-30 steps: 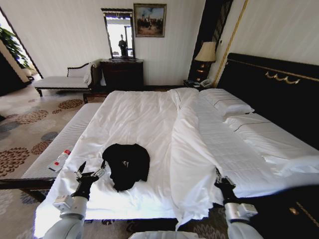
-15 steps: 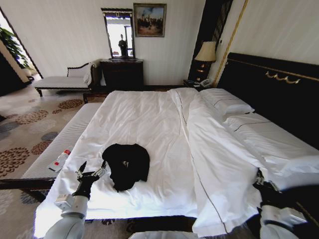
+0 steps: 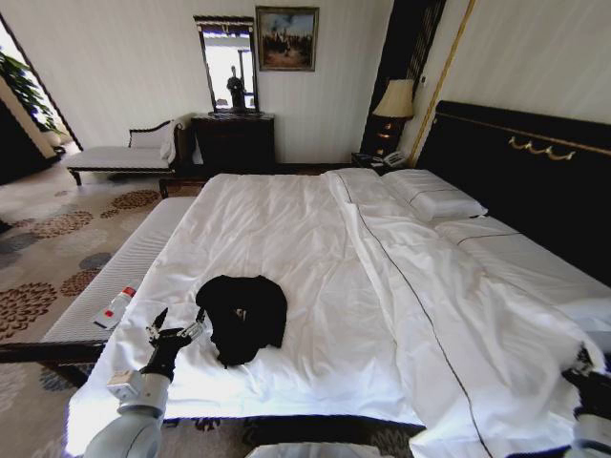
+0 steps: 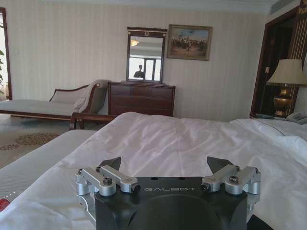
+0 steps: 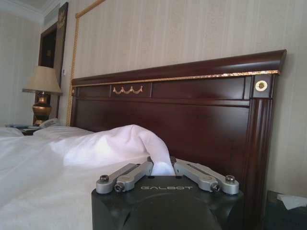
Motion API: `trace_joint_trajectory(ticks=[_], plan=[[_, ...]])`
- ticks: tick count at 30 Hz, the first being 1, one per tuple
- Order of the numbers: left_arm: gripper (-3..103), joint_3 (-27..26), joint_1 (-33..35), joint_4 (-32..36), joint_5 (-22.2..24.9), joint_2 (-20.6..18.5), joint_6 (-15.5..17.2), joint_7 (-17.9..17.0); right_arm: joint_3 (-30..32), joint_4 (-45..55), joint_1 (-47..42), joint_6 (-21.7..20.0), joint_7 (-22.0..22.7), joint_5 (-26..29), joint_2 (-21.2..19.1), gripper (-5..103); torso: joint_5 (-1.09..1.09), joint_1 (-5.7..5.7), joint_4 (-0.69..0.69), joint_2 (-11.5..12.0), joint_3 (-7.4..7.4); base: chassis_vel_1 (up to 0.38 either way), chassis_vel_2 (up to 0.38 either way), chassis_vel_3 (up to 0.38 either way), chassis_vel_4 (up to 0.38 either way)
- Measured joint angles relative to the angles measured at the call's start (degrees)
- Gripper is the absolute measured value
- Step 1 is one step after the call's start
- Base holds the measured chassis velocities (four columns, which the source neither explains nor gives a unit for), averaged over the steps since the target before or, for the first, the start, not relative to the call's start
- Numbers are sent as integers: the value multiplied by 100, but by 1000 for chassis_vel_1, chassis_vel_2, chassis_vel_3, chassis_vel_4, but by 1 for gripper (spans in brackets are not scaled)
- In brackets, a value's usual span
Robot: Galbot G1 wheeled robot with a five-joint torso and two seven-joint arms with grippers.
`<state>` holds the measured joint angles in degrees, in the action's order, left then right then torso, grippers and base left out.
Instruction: Fold the clothes on the bed.
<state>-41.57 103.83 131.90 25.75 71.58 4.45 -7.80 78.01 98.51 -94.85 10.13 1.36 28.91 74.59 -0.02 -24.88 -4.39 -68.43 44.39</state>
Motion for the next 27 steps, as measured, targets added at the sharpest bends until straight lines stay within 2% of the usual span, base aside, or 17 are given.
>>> trace_joint_trajectory(ticks=[11,20,27], plan=[[100,44,8,29,-48,-5,14,-5,148,-963,325,101,57,-117,-259,2,0,0,3,0,0,0,0,0,0],[100,-75,137,16,-26,-172,-36,24,322,-1916,431,454,51,-208,-464,2,0,-1,8,0,0,0,0,0,0],[100,-30,121,17,-34,-78,-38,25,312,-2062,498,558,26,-130,-520,2,-3,0,-4,0,0,0,0,0,0]])
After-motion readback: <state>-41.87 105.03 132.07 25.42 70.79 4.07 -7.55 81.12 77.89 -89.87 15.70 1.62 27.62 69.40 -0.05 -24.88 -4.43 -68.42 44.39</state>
